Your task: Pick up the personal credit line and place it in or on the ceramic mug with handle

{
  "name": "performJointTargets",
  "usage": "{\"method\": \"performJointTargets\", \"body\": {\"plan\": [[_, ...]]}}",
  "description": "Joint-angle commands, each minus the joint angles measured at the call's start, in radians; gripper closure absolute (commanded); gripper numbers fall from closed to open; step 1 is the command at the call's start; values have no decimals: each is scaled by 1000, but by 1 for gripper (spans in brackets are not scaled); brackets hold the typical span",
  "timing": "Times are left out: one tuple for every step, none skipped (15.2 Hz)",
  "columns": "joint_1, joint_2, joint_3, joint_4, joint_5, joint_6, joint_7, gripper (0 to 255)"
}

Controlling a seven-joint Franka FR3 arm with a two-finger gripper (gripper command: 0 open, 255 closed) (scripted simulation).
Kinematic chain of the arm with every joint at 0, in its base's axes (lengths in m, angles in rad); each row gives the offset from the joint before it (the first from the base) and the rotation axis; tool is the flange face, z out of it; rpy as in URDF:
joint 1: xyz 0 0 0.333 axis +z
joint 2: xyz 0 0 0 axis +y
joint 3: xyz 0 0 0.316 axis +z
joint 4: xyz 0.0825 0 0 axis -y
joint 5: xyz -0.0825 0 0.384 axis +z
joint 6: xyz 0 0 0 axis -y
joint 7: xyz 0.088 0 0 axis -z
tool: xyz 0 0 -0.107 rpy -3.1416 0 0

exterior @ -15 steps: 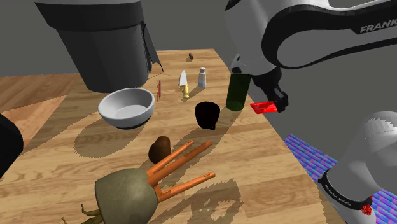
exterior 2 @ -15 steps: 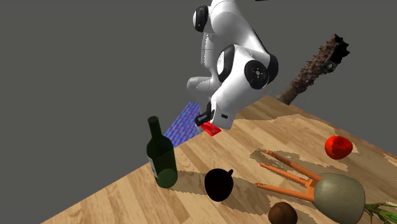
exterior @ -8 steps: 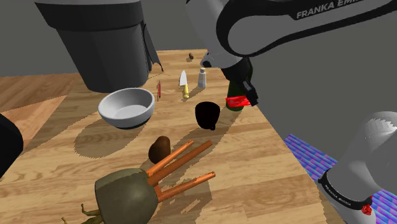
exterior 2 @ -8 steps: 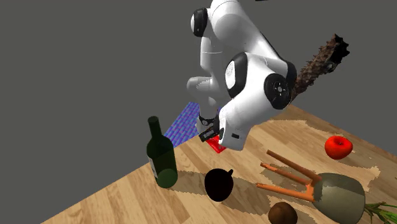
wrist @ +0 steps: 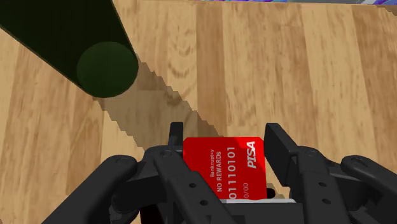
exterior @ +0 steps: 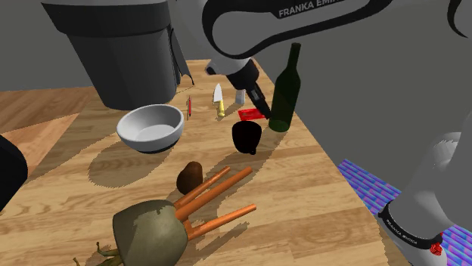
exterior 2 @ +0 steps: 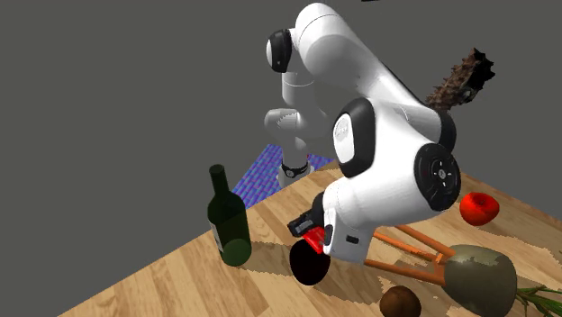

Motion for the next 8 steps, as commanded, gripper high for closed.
{"method": "performJointTargets", "body": {"plan": [[3, 17, 1, 0, -1, 15, 10, 255], [2, 18, 1, -11, -1, 27, 13, 255], [2, 20, 1, -23, 0, 39, 16, 255], [1, 22, 1, -34, 0, 52, 20, 255], [1, 24, 0, -45, 0, 64, 23, 255], [0, 26, 0, -55, 0, 76, 26, 255], [0, 28, 0, -65, -1, 88, 30, 255], [0, 31, 0, -76, -1, 100, 33, 255]]}}
